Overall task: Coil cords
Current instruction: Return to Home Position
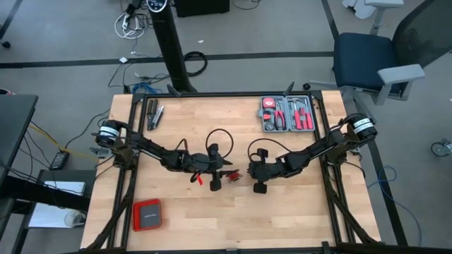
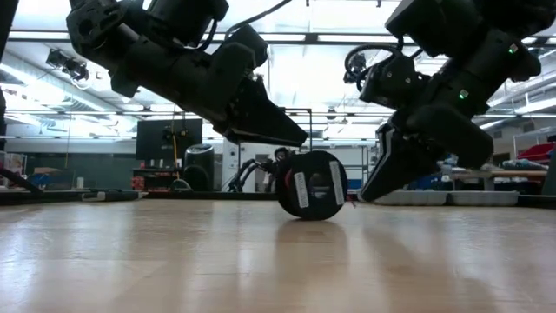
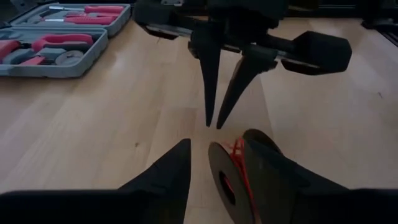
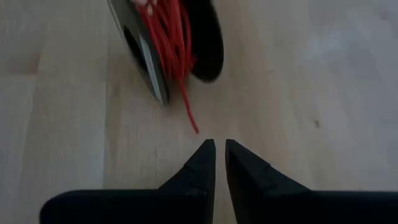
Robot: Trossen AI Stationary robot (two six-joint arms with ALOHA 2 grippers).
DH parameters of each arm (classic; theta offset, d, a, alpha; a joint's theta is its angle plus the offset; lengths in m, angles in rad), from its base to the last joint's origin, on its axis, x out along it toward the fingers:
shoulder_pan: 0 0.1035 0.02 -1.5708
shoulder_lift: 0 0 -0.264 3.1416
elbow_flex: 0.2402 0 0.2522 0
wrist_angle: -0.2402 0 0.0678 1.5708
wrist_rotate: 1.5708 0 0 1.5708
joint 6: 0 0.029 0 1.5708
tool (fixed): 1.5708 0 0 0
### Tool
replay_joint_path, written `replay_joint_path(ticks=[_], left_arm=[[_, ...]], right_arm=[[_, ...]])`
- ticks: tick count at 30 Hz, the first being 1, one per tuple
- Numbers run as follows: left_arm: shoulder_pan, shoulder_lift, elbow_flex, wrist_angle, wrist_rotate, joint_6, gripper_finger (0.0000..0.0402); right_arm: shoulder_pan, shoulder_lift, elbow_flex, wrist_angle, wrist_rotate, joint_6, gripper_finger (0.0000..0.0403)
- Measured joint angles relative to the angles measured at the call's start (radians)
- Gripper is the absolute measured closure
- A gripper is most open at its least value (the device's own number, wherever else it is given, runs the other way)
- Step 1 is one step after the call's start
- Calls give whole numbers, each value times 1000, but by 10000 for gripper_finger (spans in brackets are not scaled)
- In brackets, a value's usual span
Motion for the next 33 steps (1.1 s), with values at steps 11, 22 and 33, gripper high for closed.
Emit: replay_joint_path(ticks=[11, 22, 33], left_arm=[[-3, -3, 0, 1, 8, -1, 250], [-20, -158, 0, -34, 11, 48, 250], [-58, -517, 0, -257, 11, 160, 250]], right_arm=[[7, -8, 0, 5, 13, -1, 368], [13, -62, 21, -174, 15, -24, 368], [76, -430, 86, -341, 18, -62, 368]])
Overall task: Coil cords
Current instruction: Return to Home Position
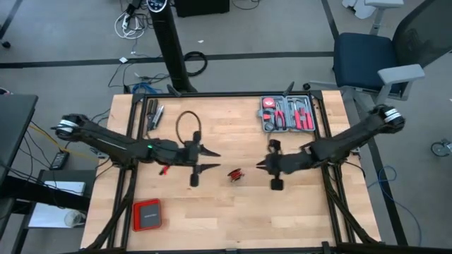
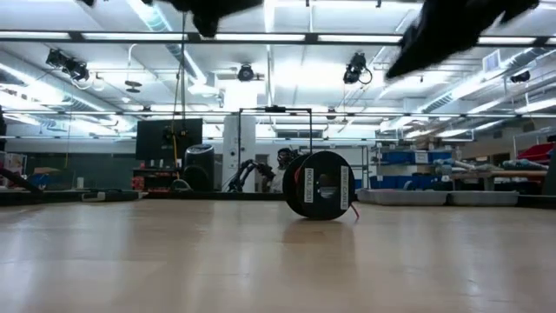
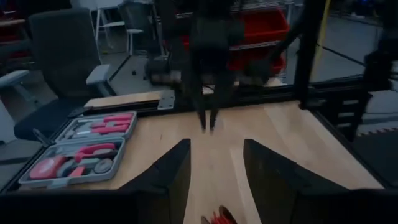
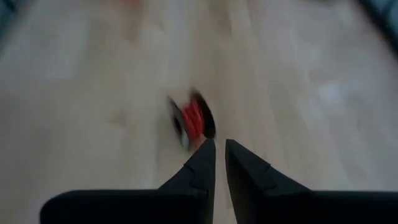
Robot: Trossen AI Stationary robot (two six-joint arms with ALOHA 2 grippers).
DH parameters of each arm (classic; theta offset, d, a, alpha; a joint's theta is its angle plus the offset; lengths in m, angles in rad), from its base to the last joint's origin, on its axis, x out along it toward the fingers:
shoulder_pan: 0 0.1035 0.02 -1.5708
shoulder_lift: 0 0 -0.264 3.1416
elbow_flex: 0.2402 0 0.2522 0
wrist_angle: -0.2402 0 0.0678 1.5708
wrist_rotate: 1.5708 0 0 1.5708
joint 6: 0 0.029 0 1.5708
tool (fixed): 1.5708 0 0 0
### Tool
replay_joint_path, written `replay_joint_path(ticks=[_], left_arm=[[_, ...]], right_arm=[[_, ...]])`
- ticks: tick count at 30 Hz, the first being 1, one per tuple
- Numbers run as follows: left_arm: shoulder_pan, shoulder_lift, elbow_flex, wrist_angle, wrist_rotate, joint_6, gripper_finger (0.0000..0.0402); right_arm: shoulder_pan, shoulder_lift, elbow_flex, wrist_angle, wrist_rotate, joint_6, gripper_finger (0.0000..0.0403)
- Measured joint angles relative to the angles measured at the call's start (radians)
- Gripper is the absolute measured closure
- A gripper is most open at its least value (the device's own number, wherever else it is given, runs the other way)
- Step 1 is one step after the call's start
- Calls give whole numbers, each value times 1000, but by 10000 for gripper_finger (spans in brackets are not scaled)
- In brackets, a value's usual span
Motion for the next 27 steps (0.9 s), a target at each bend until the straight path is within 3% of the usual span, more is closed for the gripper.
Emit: replay_joint_path(ticks=[4, 10, 12, 18, 22, 27], left_arm=[[-11, -152, 0, -208, 77, 55, 250], [-14, -299, -3, -325, 429, 188, 250], [-14, -329, -22, -332, 492, 202, 250], [-14, -420, -121, -317, 487, 167, 250], [-12, -497, -215, -225, 480, 127, 250], [-12, -599, -355, -100, 457, 77, 250]], right_arm=[[55, -191, -15, 14, -2, -102, 368], [125, -424, -64, 18, -47, -241, 368], [142, -478, -84, 14, -83, -266, 368], [172, -611, -107, -108, -88, -274, 368], [174, -685, -107, -202, -81, -274, 368], [159, -730, -107, -186, -56, -274, 368]])
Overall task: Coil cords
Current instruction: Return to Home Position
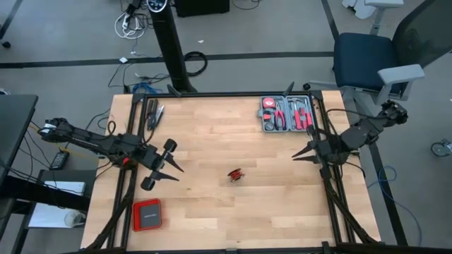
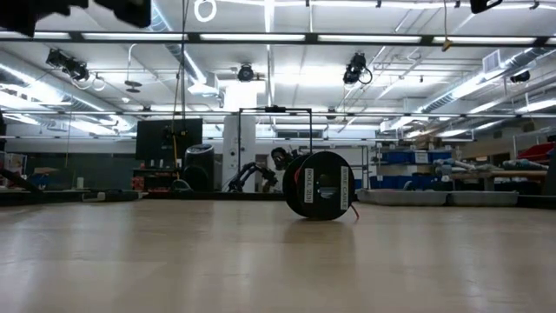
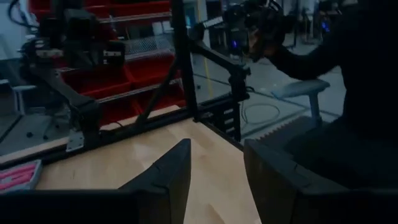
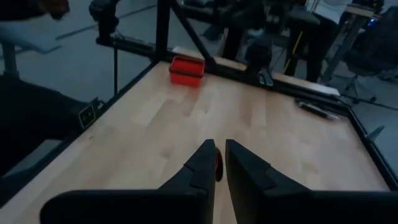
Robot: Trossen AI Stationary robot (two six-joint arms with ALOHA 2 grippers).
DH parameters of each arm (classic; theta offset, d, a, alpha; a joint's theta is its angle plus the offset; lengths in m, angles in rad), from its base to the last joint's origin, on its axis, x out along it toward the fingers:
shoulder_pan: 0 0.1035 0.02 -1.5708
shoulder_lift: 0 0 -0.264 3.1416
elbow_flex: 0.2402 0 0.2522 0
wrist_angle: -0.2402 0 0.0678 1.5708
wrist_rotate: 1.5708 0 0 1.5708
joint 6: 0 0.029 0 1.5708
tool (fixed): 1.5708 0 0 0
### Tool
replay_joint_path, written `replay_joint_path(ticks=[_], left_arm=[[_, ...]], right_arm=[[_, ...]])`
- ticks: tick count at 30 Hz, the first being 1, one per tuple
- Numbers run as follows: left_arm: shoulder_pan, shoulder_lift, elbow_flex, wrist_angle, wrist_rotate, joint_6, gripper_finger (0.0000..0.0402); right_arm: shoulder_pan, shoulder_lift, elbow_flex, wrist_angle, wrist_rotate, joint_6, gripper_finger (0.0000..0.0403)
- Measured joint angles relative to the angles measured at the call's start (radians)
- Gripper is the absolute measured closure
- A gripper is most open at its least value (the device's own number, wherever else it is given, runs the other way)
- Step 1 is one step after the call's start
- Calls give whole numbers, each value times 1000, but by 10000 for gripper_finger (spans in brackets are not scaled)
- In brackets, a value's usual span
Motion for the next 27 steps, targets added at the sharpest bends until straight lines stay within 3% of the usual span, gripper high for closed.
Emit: replay_joint_path(ticks=[9, 19, 22, 27], left_arm=[[0, -99, -195, 219, -107, -143, 250], [0, -115, -257, 229, -105, -299, 250], [0, -115, -258, 223, -74, -322, 250], [0, -115, -258, 220, 61, -203, 250]], right_arm=[[-3, -6, 0, 54, 0, 0, 368], [-3, -6, 0, 90, -1, 1, 368], [-3, -6, 0, 91, -1, 1, 368], [-3, -13, -15, 115, -1, 1, 368]])
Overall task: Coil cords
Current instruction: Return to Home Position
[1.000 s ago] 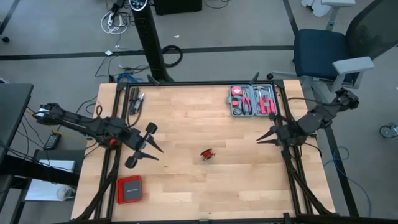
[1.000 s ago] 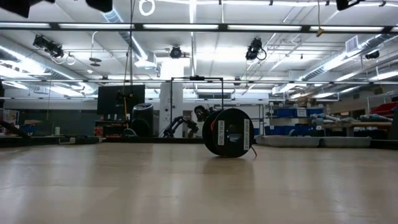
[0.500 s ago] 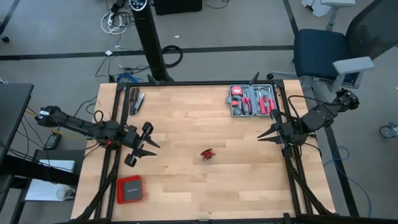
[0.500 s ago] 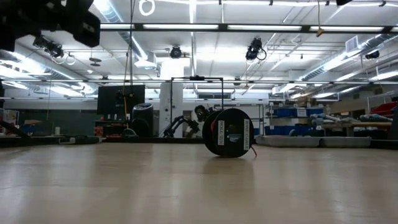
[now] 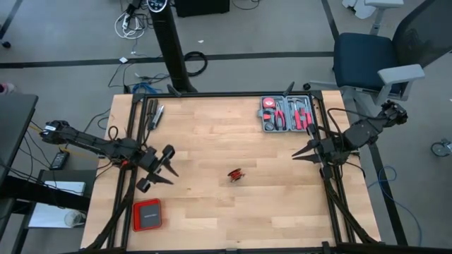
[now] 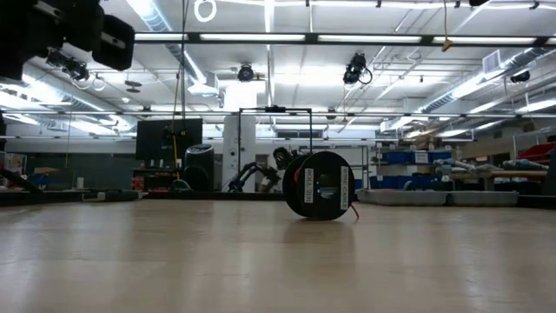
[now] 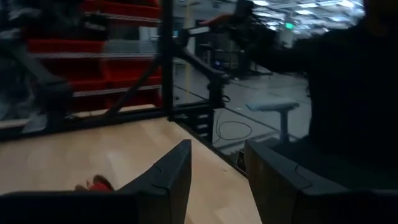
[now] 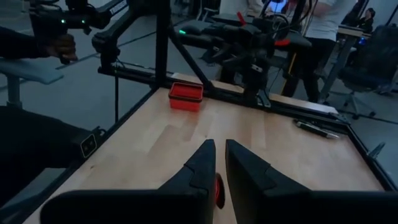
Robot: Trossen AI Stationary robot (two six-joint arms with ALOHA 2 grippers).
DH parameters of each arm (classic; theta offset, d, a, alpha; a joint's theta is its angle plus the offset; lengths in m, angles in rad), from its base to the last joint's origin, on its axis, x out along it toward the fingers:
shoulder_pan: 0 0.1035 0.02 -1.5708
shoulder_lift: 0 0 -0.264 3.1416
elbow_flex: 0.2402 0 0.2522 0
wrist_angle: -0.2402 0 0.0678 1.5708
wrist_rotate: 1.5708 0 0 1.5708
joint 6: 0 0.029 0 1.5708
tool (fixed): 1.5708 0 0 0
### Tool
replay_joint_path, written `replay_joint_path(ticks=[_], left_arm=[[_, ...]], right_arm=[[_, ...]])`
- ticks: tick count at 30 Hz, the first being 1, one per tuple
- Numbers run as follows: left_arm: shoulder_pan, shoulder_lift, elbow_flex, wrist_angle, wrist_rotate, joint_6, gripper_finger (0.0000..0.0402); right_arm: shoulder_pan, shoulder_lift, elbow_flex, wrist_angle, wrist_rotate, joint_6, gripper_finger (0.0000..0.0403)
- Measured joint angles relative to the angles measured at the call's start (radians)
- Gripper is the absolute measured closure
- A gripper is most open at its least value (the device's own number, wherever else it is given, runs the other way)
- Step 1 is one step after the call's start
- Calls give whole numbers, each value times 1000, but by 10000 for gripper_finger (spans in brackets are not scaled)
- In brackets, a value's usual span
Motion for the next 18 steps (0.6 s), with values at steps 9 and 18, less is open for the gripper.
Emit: replay_joint_path(ticks=[9, 18], left_arm=[[0, 1, 0, -80, 25, 70, 250], [-1, 1, -3, -101, 44, 67, 250]], right_arm=[[0, -73, -207, 326, 0, 0, 368], [0, -91, -406, 498, -1, 0, 368]])
